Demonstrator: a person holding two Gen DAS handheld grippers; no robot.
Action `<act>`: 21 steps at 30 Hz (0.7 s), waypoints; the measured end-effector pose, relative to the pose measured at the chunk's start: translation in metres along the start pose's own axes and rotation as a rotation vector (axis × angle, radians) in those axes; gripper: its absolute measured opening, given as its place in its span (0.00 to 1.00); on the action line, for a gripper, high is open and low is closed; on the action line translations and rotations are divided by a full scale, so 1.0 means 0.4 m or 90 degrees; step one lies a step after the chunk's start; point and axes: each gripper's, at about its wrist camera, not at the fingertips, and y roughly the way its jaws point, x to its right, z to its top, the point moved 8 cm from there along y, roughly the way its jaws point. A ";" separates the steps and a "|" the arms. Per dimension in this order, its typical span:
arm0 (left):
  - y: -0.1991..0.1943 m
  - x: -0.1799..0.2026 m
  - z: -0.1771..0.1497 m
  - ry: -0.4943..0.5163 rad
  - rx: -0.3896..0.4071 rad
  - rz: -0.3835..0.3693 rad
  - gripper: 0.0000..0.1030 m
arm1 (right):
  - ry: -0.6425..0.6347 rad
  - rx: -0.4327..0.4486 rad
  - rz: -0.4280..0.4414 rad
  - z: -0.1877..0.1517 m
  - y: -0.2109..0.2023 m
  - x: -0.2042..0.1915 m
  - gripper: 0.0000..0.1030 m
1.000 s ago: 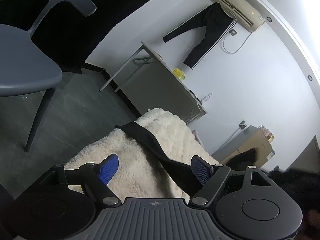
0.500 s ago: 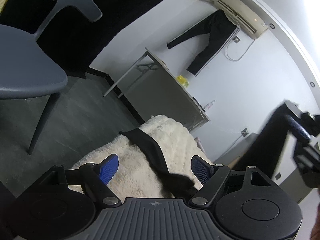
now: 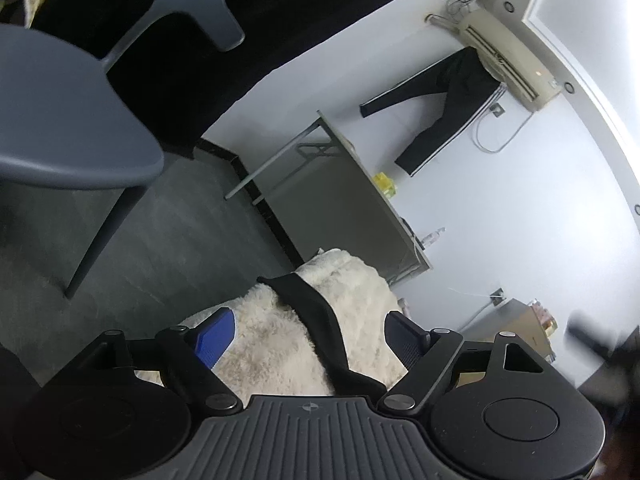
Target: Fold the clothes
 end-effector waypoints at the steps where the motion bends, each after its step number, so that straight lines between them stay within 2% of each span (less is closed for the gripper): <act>1: 0.001 -0.002 0.000 -0.002 -0.001 0.003 0.76 | -0.010 -0.019 -0.026 -0.034 -0.007 0.024 0.60; 4: 0.003 -0.008 0.003 -0.009 -0.002 0.006 0.76 | -0.048 -0.076 -0.069 -0.137 -0.006 0.055 0.60; 8: 0.006 -0.011 0.004 -0.011 0.000 0.011 0.76 | -0.140 -0.144 -0.087 -0.266 0.027 0.039 0.60; 15: 0.002 -0.005 0.006 -0.001 0.007 0.009 0.76 | -0.365 -0.159 -0.010 -0.382 0.127 -0.124 0.60; 19: -0.002 -0.003 0.009 0.001 0.013 0.005 0.76 | -0.471 -0.165 0.025 -0.435 0.193 -0.201 0.63; 21: -0.008 -0.004 0.012 -0.001 0.022 0.002 0.76 | -0.497 -0.165 0.031 -0.444 0.226 -0.222 0.64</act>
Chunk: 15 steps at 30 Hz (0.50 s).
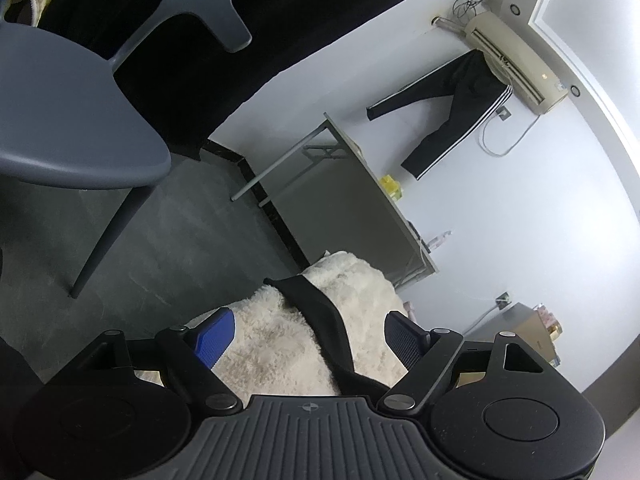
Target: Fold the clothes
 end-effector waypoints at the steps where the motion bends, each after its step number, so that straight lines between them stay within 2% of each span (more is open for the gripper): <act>1: -0.004 -0.004 0.005 -0.007 0.007 -0.004 0.76 | -0.014 -0.005 0.006 0.006 0.025 -0.011 0.61; 2: -0.004 -0.004 0.006 -0.010 0.008 -0.004 0.76 | -0.023 -0.013 0.015 0.014 0.046 -0.018 0.59; 3: -0.005 -0.005 0.007 -0.012 0.008 -0.004 0.76 | -0.012 -0.018 0.024 0.026 0.055 -0.014 0.42; 4: -0.007 -0.009 0.008 -0.017 0.008 -0.005 0.76 | 0.011 -0.017 0.031 0.041 0.057 -0.004 0.12; 5: -0.007 -0.009 0.008 -0.018 0.008 -0.005 0.76 | 0.034 -0.016 0.038 0.056 0.058 0.007 0.02; 10: -0.028 -0.005 0.025 -0.018 0.046 -0.013 0.76 | 0.132 0.044 0.007 0.129 -0.002 0.084 0.03; 12: -0.032 -0.006 0.028 -0.019 0.052 -0.013 0.76 | 0.198 0.092 -0.018 0.171 -0.062 0.143 0.03; 15: -0.040 -0.008 0.032 -0.026 0.062 -0.017 0.76 | 0.240 0.166 -0.033 0.237 -0.147 0.189 0.03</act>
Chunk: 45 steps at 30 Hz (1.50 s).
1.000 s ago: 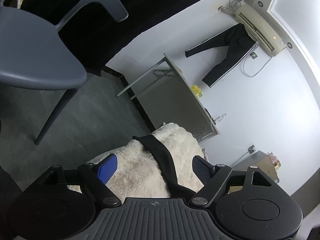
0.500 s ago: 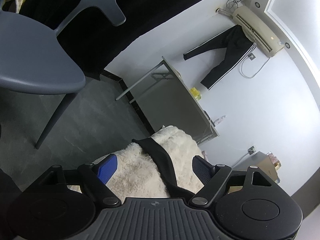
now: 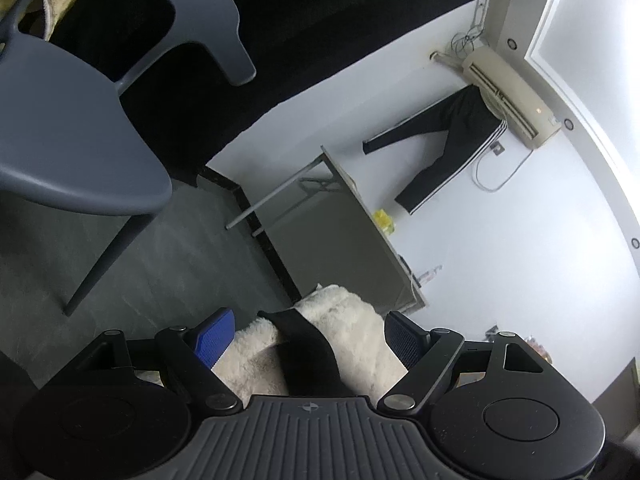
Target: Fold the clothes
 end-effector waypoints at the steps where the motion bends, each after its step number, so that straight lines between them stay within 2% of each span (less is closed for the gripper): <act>1: -0.002 0.000 0.002 -0.001 0.003 -0.002 0.76 | 0.009 0.026 0.001 0.037 -0.024 0.001 0.03; 4: -0.012 0.000 0.010 -0.005 0.019 -0.005 0.76 | 0.025 0.101 0.010 0.151 -0.089 -0.014 0.03; 7: -0.025 0.000 0.022 -0.006 0.038 -0.005 0.76 | 0.040 0.152 0.024 0.226 -0.135 -0.022 0.03; 10: -0.029 -0.005 0.025 -0.013 0.040 -0.001 0.76 | 0.044 0.161 0.029 0.254 -0.132 -0.019 0.03; 12: -0.030 -0.009 0.025 -0.019 0.040 0.002 0.76 | 0.046 0.132 0.022 0.233 -0.089 -0.007 0.03; 17: -0.034 -0.003 0.028 -0.008 0.046 0.012 0.76 | 0.090 -0.041 0.035 0.067 0.097 0.034 0.11; 18: -0.034 -0.003 0.029 -0.008 0.047 0.013 0.76 | 0.097 -0.071 0.038 0.029 0.126 0.039 0.17; 19: -0.036 -0.002 0.029 -0.008 0.047 0.013 0.76 | 0.103 -0.102 0.043 -0.007 0.154 0.043 0.33; 20: -0.036 -0.003 0.028 -0.008 0.045 0.014 0.76 | 0.105 -0.124 0.043 -0.030 0.172 0.044 0.40; 21: -0.034 -0.004 0.027 -0.009 0.042 0.015 0.76 | 0.100 -0.132 0.034 -0.042 0.177 0.045 0.45; 23: -0.035 -0.005 0.028 -0.010 0.044 0.015 0.76 | 0.090 -0.136 0.009 -0.066 0.174 0.050 0.48; 24: -0.036 -0.006 0.028 -0.010 0.045 0.015 0.76 | 0.092 -0.129 0.002 -0.069 0.163 0.056 0.61; 25: -0.033 -0.006 0.027 -0.010 0.042 0.016 0.76 | 0.096 -0.121 -0.009 -0.067 0.147 0.067 0.71; 30: -0.020 0.002 0.016 0.001 0.022 0.014 0.76 | 0.059 -0.123 -0.056 -0.077 0.053 0.126 0.71; 35: -0.007 0.003 0.008 0.006 0.009 0.012 0.77 | 0.040 -0.140 -0.141 -0.152 -0.103 0.203 0.71; 40: 0.010 0.010 -0.005 0.020 -0.009 0.009 0.77 | 0.152 -0.139 -0.282 -0.298 -0.331 0.340 0.71; 43: 0.040 0.034 -0.045 0.054 -0.066 -0.001 0.77 | 0.219 -0.145 -0.389 -0.407 -0.487 0.427 0.71; 45: 0.070 0.073 -0.097 0.099 -0.136 -0.034 0.77 | 0.277 -0.144 -0.444 -0.472 -0.574 0.484 0.71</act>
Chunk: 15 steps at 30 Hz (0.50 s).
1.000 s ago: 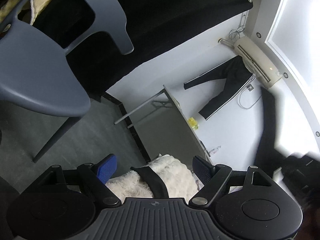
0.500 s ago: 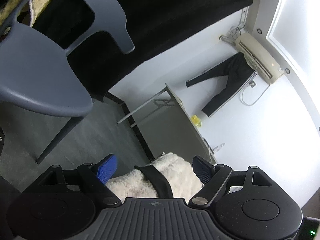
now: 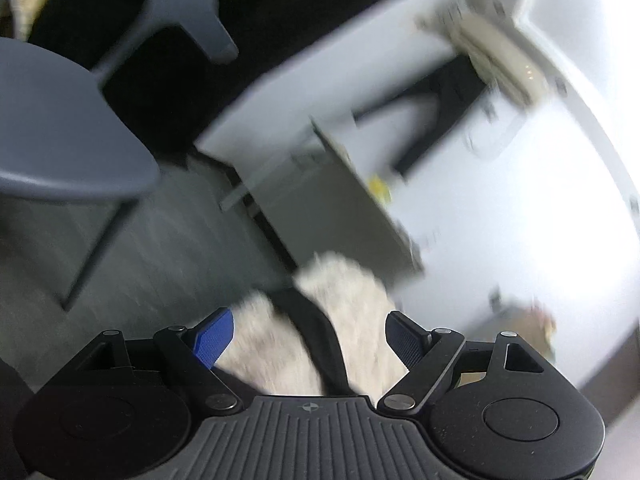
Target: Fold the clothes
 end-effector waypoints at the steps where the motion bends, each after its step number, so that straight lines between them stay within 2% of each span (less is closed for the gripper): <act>1: 0.008 0.012 -0.009 0.012 -0.016 -0.009 0.77 | 0.033 -0.005 -0.022 -0.018 -0.004 0.056 0.71; 3: 0.023 0.039 -0.034 0.041 -0.051 -0.029 0.77 | 0.099 -0.004 -0.059 -0.039 -0.009 0.162 0.71; 6: 0.028 0.056 -0.056 0.074 -0.069 -0.031 0.77 | 0.194 0.011 -0.106 -0.032 0.000 0.296 0.71; 9: 0.030 0.045 -0.064 0.060 -0.071 -0.025 0.77 | 0.275 0.029 -0.146 -0.004 0.016 0.388 0.71; 11: 0.034 0.040 -0.062 0.051 -0.070 -0.021 0.77 | 0.294 0.030 -0.155 0.018 0.041 0.402 0.71; 15: 0.031 0.038 -0.058 0.049 -0.068 -0.019 0.77 | 0.306 -0.040 -0.170 0.002 0.137 0.373 0.74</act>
